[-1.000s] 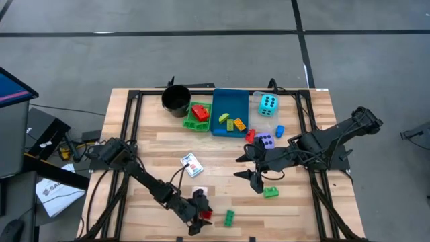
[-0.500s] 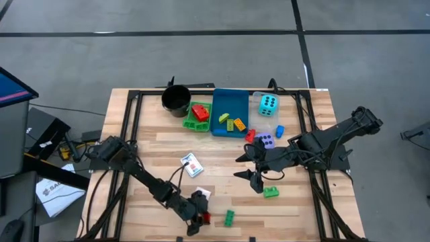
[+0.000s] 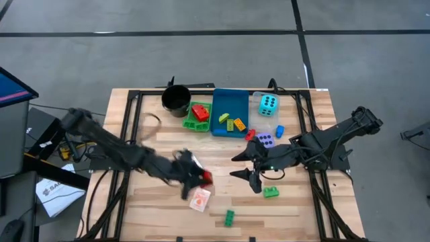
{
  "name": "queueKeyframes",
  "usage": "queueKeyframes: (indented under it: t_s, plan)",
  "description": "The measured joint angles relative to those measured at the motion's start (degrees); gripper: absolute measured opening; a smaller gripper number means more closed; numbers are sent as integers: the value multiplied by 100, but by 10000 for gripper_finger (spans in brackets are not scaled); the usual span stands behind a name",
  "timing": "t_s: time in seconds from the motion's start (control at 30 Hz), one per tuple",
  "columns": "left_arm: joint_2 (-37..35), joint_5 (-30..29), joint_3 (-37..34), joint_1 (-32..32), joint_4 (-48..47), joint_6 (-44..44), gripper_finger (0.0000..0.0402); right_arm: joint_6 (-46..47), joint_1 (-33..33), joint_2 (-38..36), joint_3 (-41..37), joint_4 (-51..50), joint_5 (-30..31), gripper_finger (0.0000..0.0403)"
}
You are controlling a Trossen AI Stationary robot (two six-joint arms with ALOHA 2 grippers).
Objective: Pick & Place Toys
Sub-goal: Put the small stud red game piece into the blue bin
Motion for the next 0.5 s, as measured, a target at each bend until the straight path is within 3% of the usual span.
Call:
queueKeyframes:
  t_s: [0.27,0.5]
  plan:
    - [-1827,-769,4,92,-1177,-83,131,-254,-83,0,0,347,407,254]
    - [-2233,-913,4,92,-1416,-184,131,-254,-344,11,-1,672,409,254]
